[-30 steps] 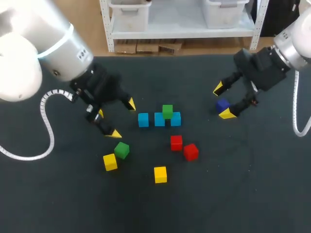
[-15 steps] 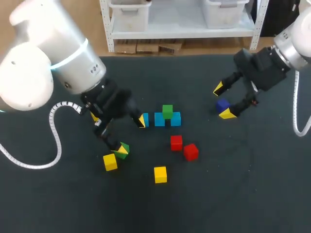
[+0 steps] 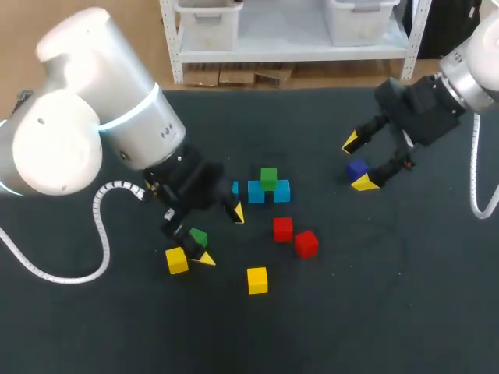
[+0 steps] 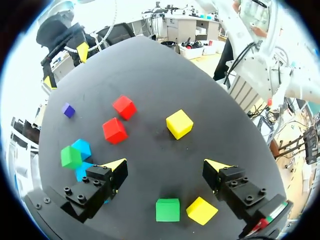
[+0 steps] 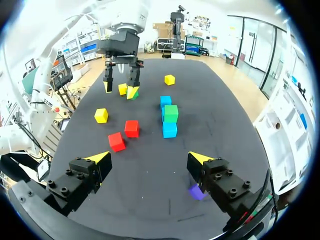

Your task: Place the blue cubes, place green cubes on the blue cubes, place the yellow cubes on the green cubes, then place the red cubes on the yellow cubes, and place purple cube on the red cubes.

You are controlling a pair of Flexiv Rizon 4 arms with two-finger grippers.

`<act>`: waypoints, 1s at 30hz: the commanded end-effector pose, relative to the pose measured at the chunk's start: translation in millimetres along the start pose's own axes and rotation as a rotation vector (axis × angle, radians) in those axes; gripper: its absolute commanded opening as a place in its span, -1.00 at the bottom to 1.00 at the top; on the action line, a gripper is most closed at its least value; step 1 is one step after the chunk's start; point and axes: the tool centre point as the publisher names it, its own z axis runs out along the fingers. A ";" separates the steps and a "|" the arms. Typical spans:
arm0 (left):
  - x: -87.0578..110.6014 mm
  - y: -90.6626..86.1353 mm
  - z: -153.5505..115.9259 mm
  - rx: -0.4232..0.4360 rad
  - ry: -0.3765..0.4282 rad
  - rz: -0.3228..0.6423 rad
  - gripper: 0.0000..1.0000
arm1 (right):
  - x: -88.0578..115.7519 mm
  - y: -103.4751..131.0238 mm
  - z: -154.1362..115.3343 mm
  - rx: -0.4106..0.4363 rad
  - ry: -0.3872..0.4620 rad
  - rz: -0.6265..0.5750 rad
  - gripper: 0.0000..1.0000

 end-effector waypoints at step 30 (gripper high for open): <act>58.3 -2.3 1.6 0.009 0.055 -0.144 1.00 | 0.1 -0.9 0.3 -0.002 -0.002 0.000 1.00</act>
